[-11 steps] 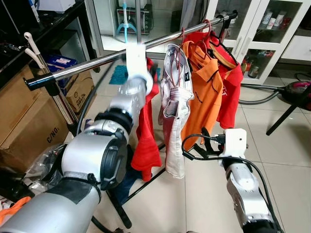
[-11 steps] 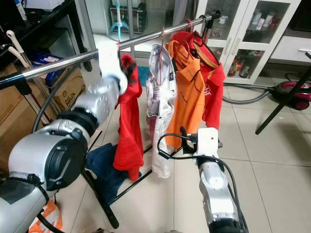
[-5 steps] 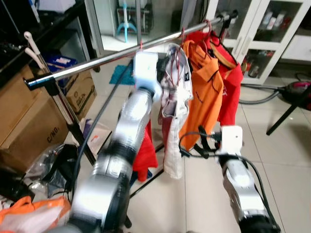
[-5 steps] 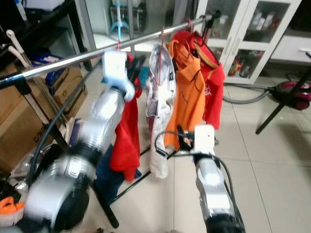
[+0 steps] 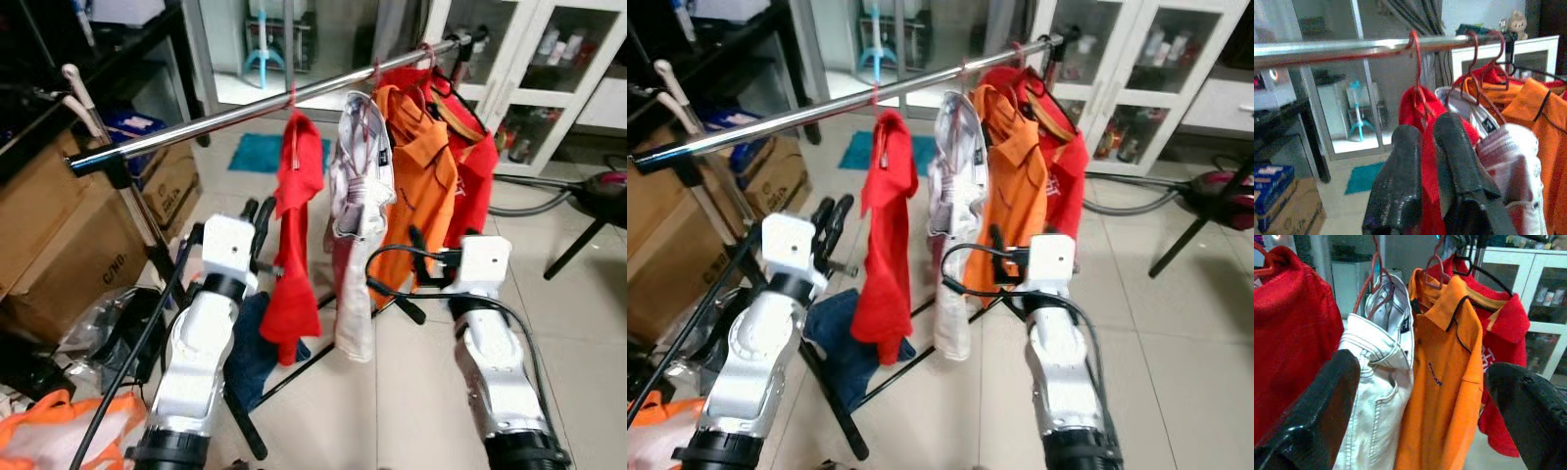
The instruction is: Hang hanger
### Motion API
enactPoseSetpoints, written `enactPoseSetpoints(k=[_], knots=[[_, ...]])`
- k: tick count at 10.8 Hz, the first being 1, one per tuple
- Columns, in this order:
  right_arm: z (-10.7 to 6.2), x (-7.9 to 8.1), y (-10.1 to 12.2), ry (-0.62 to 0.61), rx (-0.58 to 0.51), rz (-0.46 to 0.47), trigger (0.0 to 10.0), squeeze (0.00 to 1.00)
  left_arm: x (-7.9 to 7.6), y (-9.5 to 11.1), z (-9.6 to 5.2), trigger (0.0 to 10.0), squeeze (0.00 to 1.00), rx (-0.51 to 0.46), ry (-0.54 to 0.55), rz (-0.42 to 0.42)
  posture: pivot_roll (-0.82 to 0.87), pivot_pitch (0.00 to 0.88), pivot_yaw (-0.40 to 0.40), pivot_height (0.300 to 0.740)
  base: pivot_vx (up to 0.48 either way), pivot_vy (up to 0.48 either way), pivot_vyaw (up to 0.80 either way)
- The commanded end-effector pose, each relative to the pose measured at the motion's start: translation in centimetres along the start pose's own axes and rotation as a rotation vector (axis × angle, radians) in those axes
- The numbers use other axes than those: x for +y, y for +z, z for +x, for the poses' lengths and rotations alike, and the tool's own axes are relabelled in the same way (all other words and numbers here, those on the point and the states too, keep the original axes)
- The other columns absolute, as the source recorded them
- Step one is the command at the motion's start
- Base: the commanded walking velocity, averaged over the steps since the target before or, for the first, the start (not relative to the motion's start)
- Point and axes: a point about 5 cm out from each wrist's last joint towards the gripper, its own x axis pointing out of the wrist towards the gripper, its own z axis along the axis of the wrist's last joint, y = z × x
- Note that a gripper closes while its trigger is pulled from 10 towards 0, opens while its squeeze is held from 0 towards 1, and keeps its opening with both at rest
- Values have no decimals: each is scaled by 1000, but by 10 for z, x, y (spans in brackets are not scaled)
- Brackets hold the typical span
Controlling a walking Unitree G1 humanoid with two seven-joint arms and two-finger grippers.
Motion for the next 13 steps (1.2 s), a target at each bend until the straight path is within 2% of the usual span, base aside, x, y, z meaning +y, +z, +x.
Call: enactPoseSetpoints(k=[1,3,4,6,7,10,12,13], knots=[[3,0,1,3,-6,12,10000,0,-3,4,5,10000,1000,-4,-5,19,-54,0,2,740,0,0,0],[11,7,3,47,-2,7,10000,0,-11,0,13,10000,1000,35,-43,48,-50,0,-5,740,0,0,628],[13,8,3,56,-1,11,10000,0,-12,1,18,10000,0,36,-43,76,-56,0,-6,740,0,0,575],[15,8,3,54,-5,13,10000,0,-13,2,27,10000,0,46,-37,72,-65,0,-2,740,0,-454,537],[15,5,3,41,-10,16,10000,0,-21,7,31,10000,0,21,-45,67,-77,0,8,740,0,-435,519],[14,4,4,41,-18,23,10000,0,-20,8,33,10000,0,15,-22,45,-84,0,16,740,0,-429,502],[14,6,4,54,-24,31,10000,0,-2,-18,27,10000,0,157,87,-59,-83,0,14,740,144,0,472],[14,6,3,61,-20,33,10000,0,13,-34,16,10000,0,225,107,5,-76,0,8,740,0,0,475]])
